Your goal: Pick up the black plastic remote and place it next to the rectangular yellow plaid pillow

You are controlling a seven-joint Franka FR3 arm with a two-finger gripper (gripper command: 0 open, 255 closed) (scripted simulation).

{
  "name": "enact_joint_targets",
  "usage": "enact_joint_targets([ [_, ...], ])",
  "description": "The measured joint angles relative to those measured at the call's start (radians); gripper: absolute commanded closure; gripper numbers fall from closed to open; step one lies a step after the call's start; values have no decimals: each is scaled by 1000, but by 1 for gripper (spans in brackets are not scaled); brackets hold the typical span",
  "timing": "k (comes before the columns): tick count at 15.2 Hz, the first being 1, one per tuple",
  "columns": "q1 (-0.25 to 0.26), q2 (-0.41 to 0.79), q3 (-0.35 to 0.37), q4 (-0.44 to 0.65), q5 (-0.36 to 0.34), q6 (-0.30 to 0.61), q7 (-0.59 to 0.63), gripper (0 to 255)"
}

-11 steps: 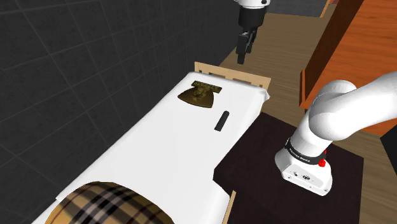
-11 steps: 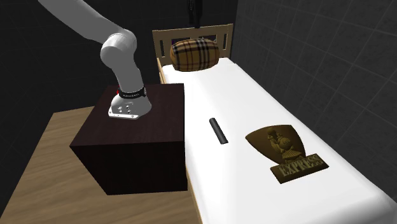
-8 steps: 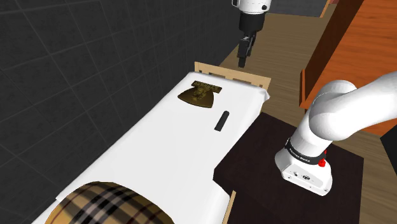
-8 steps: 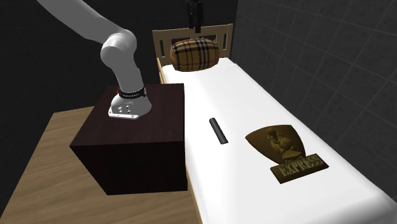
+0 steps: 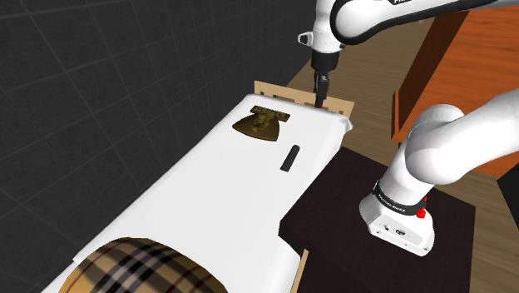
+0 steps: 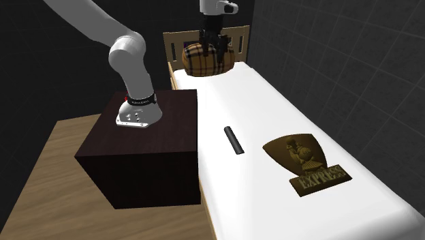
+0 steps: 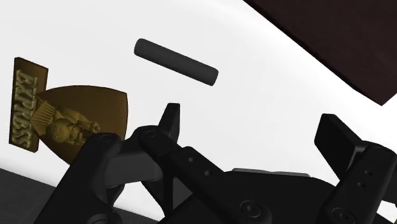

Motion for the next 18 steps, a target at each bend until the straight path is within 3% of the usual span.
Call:
enact_joint_targets([
  [11,63,319,-241,-98,-96,408,-502,0],
  [15,110,508,-324,-74,-59,564,-720,0],
  [18,146,662,-364,-31,31,661,-916,0],
])
